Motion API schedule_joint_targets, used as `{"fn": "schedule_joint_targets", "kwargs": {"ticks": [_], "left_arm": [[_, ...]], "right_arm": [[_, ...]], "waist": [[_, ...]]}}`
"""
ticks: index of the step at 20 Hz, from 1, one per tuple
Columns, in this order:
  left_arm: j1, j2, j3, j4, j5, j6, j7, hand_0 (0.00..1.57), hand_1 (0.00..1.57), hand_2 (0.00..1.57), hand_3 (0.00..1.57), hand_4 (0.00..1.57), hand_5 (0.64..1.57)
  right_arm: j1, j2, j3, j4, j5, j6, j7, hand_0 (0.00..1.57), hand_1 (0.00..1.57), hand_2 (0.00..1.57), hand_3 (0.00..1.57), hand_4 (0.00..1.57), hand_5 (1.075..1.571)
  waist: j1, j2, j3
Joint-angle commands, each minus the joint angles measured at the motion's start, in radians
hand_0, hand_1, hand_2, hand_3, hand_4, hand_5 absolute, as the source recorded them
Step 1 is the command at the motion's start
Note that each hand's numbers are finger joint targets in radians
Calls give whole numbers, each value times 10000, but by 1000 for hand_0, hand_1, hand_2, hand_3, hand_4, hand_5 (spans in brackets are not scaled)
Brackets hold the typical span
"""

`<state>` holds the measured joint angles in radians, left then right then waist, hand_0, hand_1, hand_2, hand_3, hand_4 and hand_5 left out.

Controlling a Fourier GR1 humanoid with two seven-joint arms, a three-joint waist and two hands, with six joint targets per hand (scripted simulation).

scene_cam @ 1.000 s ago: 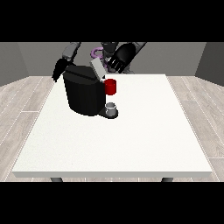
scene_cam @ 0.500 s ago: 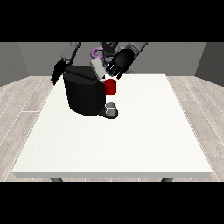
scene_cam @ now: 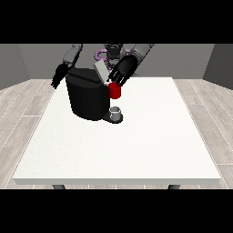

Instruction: Insert the coffee pod into the coffee machine and close the lid

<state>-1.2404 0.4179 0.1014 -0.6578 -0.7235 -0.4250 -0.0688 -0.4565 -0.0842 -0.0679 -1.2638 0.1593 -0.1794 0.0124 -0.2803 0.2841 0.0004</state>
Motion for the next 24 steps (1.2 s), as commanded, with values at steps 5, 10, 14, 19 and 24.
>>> {"fn": "schedule_joint_targets", "kwargs": {"ticks": [5, 10, 14, 19, 24], "left_arm": [[-442, 167, 57, 181, -109, -150, 101, 1167, 1167, 1238, 1188, 412, 1571], [-72, -383, 15, 112, -159, 435, 105, 1225, 1225, 1261, 1206, 376, 1571], [-773, 414, 267, 194, -127, 172, -226, 1217, 1217, 1242, 1195, 357, 1571], [-455, -78, 6, 147, -457, 783, -3, 1241, 1241, 1255, 1199, 290, 1571], [-111, 174, -528, 23, -1125, 1362, -752, 1212, 1212, 1225, 1100, 0, 1571]], "right_arm": [[224, 391, 221, 157, 148, -262, -444, 0, 0, 0, 0, 0, 1571], [1, -147, -213, 234, -139, 90, -80, 0, 0, 0, 0, 0, 1571], [-222, -50, -130, 136, 5, -112, -381, 0, 0, 0, 0, 0, 1571], [-173, -52, -79, 270, -96, 114, -69, 0, 0, 0, 0, 0, 1571], [-166, 29, -29, 85, 102, -203, -248, 0, 0, 0, 0, 0, 1571]], "waist": [[-118, 128, 1], [-32, -76, 1], [-204, 443, 2], [-124, 159, 1], [-102, 521, -1]]}}
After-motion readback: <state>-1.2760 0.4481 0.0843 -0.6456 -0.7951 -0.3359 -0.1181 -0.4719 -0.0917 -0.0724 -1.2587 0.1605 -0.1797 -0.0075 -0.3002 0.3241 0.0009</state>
